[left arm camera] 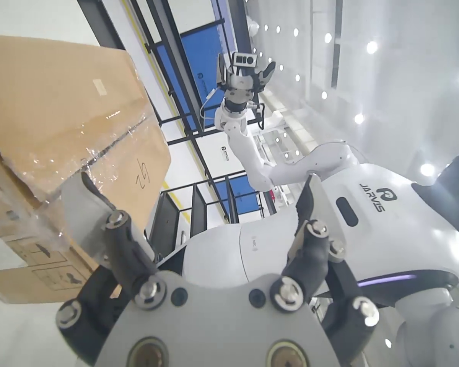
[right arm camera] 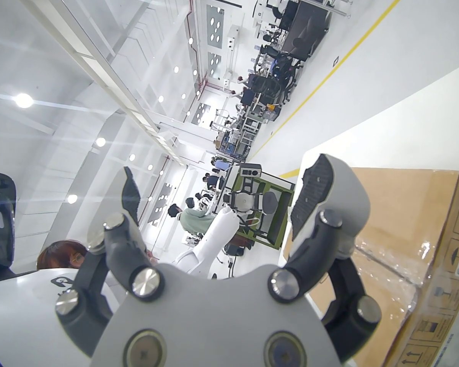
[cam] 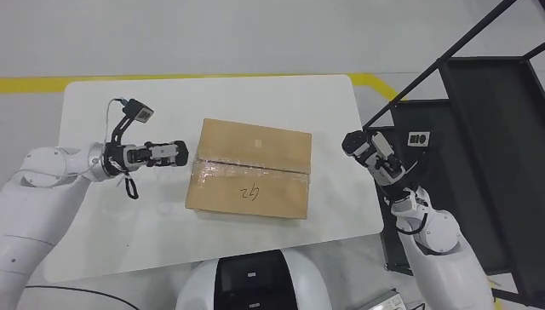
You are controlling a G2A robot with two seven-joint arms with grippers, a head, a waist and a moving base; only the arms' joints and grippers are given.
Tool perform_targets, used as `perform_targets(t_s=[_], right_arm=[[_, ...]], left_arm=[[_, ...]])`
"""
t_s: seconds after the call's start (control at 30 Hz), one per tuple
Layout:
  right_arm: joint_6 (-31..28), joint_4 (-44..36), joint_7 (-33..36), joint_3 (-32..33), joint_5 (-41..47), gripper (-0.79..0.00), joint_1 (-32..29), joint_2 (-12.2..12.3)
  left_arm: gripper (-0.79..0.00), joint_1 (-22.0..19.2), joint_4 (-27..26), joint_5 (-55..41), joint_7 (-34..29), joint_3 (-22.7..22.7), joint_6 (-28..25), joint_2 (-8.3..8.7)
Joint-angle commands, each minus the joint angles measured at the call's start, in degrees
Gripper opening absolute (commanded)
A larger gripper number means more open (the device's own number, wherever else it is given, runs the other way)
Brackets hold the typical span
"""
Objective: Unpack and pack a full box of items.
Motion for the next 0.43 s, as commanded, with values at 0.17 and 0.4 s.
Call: perform_targets(t_s=[0.17,0.4], right_arm=[[-0.6,0.1,-1.7,-0.5,-0.3,-0.001,0.3,-0.2],[-0.6,0.1,-1.6,-0.4,-0.2,0.000,0.2,-0.2]], left_arm=[[-0.001,2.0,-2.0,-0.5,-0.3,-2.6,0.3,0.85],[0.000,2.0,-2.1,-0.5,-0.4,-2.6,0.4,0.86]])
